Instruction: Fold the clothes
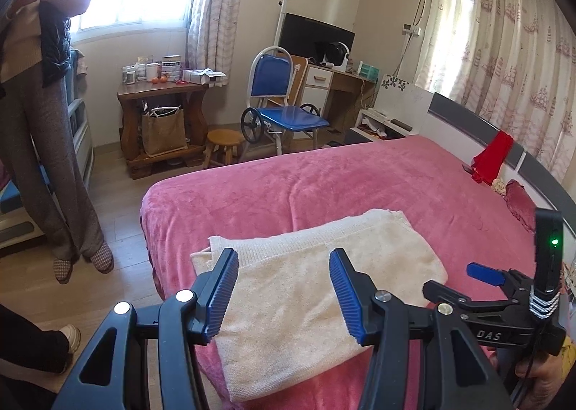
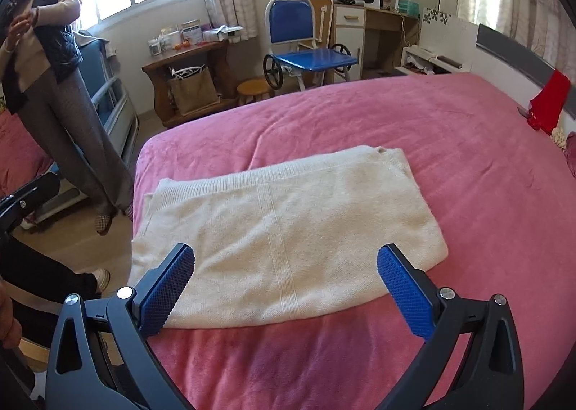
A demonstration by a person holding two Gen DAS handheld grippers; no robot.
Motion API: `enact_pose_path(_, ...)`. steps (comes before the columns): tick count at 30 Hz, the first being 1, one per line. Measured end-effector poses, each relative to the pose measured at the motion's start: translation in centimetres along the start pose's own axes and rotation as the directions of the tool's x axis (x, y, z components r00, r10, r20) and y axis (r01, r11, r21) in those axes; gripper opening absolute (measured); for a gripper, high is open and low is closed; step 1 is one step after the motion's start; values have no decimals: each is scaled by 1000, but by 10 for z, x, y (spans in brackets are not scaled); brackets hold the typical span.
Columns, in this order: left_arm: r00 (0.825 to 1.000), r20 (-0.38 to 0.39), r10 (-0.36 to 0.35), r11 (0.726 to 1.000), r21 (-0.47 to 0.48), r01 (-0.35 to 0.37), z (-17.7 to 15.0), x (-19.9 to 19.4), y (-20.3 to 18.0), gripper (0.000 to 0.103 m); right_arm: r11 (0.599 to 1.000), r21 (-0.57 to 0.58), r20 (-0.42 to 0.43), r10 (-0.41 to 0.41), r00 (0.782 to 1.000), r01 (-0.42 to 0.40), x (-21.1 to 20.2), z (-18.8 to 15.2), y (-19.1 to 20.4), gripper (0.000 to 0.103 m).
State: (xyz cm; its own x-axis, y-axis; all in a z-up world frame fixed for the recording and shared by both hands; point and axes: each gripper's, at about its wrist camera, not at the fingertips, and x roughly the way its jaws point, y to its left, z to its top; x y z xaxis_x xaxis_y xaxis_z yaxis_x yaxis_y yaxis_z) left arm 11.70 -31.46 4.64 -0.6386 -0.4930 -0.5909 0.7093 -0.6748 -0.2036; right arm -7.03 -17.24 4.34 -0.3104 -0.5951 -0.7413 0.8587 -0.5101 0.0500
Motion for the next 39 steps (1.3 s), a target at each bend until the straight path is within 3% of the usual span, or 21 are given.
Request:
enact_pose_path(10,998,55,-22,1000,19,21,11,-7,2,56,999,-34,-44,-15,999,13,11,-13,3,103)
enact_pose_path(17,998,-20,-55,998,-45,54,13,-3,6,56,1000,-19,-77,-22,997,20,20,-21,-1,103)
enact_pose_path(22,992,22,-122,990,-67,124,18,-14,6,64,999,-33,-83,-33,996,30,23,-26,-1,103)
enact_pose_path(26,986,10,-165,981,-103,165,26,-12,8,65,998,-46,-95,-46,994,42,29,-28,0,103)
enact_pose_path(31,990,-33,-135,983,-130,129,24,-5,10,65,998,-52,-97,-51,994,46,31,-29,1,103)
enact_pose_path(39,982,-93,-164,967,-211,142,16,11,21,66,996,-65,-105,-74,992,68,29,-33,0,103)
